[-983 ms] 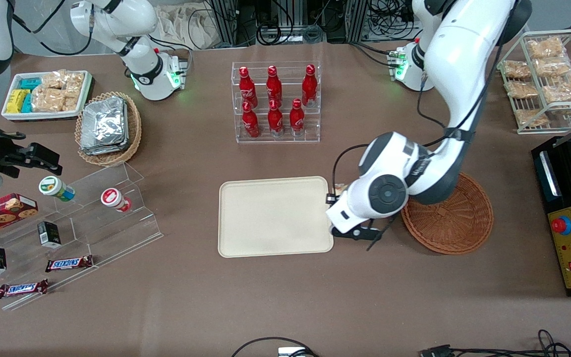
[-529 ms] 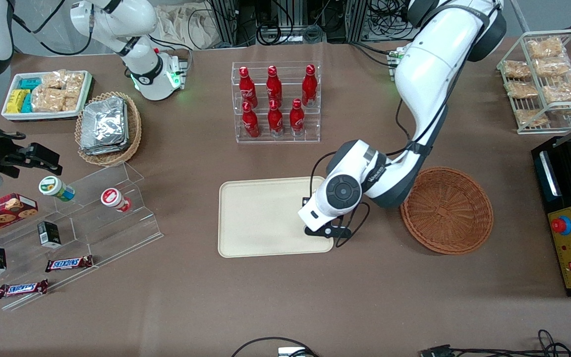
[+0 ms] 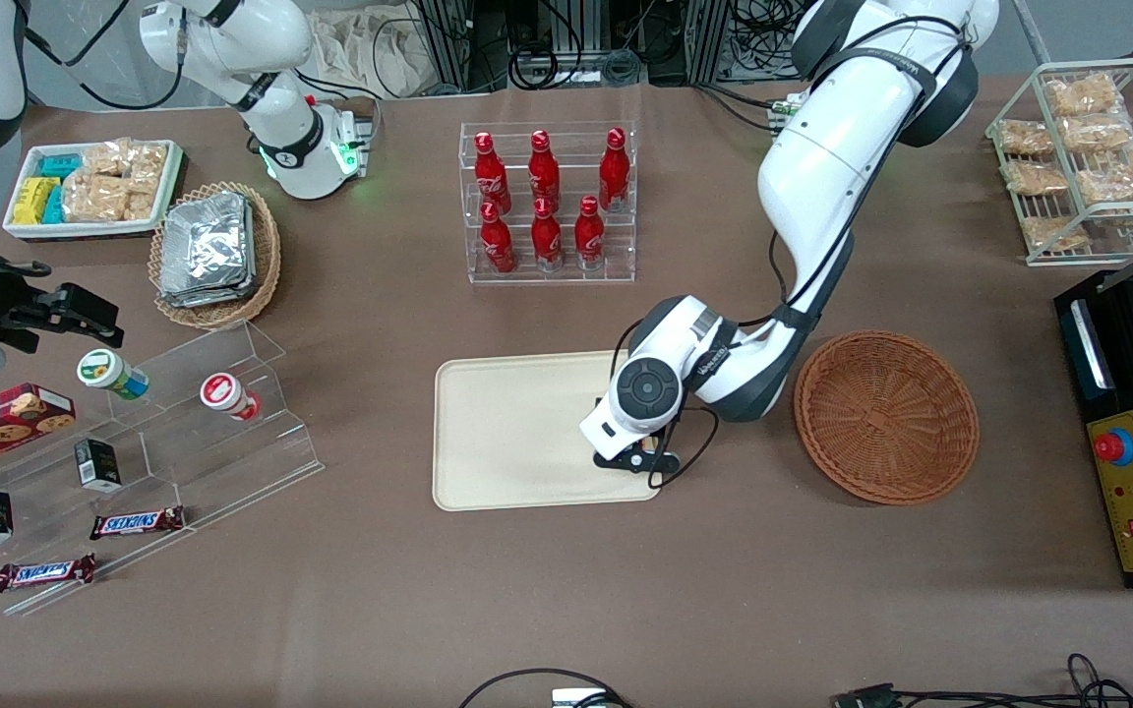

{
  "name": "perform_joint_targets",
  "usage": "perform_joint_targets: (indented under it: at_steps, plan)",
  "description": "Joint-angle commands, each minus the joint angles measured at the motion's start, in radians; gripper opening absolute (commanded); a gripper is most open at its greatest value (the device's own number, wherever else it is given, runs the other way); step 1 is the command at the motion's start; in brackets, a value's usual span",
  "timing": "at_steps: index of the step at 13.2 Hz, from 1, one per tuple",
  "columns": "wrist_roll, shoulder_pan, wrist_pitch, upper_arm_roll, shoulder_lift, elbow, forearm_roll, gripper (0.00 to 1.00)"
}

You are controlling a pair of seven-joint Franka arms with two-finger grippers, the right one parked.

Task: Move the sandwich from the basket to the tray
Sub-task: 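Carry the sandwich with the left gripper over to the cream tray, then lower the sandwich onto the tray and open the left gripper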

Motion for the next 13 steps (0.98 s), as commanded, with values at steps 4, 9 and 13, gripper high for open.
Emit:
perform_joint_targets:
  at_steps: [4,9,13]
  plan:
    - [-0.009,-0.011,-0.002,0.007,0.001,0.032,0.023,1.0]
    - [-0.006,0.064,-0.12,-0.002,-0.144,0.032,0.007,1.0]
    - [0.02,0.176,-0.322,0.002,-0.316,0.032,-0.108,1.0]
